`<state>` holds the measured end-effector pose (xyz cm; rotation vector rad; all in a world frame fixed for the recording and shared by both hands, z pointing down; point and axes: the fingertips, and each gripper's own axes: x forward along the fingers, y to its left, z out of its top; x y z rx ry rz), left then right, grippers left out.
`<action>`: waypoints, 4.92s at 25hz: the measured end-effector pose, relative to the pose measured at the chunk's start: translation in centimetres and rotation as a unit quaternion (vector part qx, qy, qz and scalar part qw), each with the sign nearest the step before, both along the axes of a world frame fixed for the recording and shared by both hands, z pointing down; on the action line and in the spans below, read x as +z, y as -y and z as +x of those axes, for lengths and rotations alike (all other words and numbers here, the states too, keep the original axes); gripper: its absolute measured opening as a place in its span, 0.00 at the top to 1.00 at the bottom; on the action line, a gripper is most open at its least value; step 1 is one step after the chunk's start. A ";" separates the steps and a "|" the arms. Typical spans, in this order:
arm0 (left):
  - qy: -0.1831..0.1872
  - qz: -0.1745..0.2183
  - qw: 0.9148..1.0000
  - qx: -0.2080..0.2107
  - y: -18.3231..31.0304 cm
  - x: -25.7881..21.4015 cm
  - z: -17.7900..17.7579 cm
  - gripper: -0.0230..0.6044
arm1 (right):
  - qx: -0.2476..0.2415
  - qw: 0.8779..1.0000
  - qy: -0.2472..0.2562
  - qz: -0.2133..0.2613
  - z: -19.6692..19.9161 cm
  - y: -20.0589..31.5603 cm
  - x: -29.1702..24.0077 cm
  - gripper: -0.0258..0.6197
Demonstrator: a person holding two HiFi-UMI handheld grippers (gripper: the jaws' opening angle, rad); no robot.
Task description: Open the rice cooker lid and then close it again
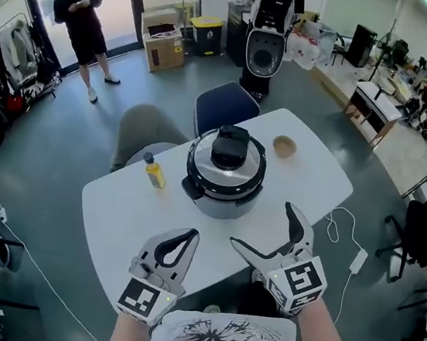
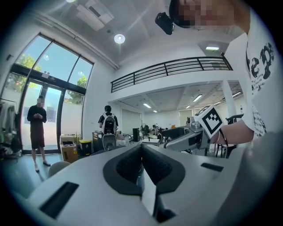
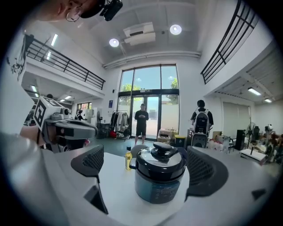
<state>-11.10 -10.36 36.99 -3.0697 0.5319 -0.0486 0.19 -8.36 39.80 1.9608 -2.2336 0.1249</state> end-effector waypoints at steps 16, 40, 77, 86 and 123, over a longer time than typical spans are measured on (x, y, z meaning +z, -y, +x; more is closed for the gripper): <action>-0.010 -0.002 0.980 -0.198 15.3 -2.0 11.1 0.94 | -0.236 0.968 0.006 -0.090 8.9 20.6 0.8 0.09; 0.004 -0.007 0.943 -0.333 15.7 -0.3 14.6 0.94 | -0.339 0.874 -0.105 -0.332 7.6 28.9 8.9 0.47; 0.001 0.000 0.955 -0.298 10.8 -0.1 16.5 0.94 | -0.281 0.901 -0.092 -0.319 15.1 21.8 6.6 0.51; 0.001 0.006 0.968 -0.250 6.1 -0.6 19.3 0.94 | -0.248 0.907 -0.069 -0.334 18.7 15.2 7.1 0.51; 0.008 0.001 0.970 -0.242 -8.2 -0.2 16.2 0.94 | -0.243 0.909 -0.047 -0.334 16.6 -0.8 5.9 0.51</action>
